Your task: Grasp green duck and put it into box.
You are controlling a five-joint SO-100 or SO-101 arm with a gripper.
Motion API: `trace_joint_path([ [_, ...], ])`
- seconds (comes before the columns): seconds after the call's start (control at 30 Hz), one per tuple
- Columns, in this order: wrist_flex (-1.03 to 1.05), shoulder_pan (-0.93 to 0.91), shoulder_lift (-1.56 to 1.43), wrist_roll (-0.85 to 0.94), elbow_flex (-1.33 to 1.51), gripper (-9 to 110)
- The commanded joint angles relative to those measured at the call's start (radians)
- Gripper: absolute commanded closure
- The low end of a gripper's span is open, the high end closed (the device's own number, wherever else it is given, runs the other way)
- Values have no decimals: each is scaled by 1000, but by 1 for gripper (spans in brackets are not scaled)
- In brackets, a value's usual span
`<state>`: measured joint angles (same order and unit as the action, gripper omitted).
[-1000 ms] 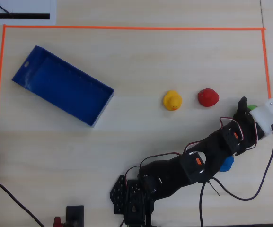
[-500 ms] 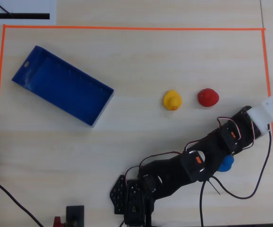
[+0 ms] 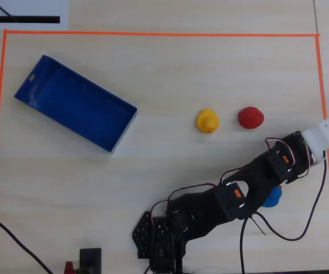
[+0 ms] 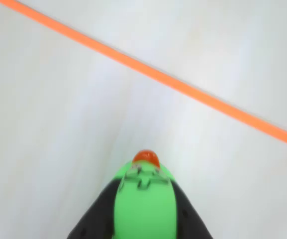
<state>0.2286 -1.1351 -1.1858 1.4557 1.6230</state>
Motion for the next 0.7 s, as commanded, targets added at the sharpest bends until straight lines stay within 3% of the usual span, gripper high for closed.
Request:
trace_joint_path([
  [0.0,646,81,-229,-233,-330,101],
  [0.17,1166,373,-531,-430,-451,101],
  [0.33,1417,881,-770,-649,-387,101],
  [0.5,1457,1411,-781,-834,-302,101],
  [0.67,1270,1729,-675,-796,-170,101],
])
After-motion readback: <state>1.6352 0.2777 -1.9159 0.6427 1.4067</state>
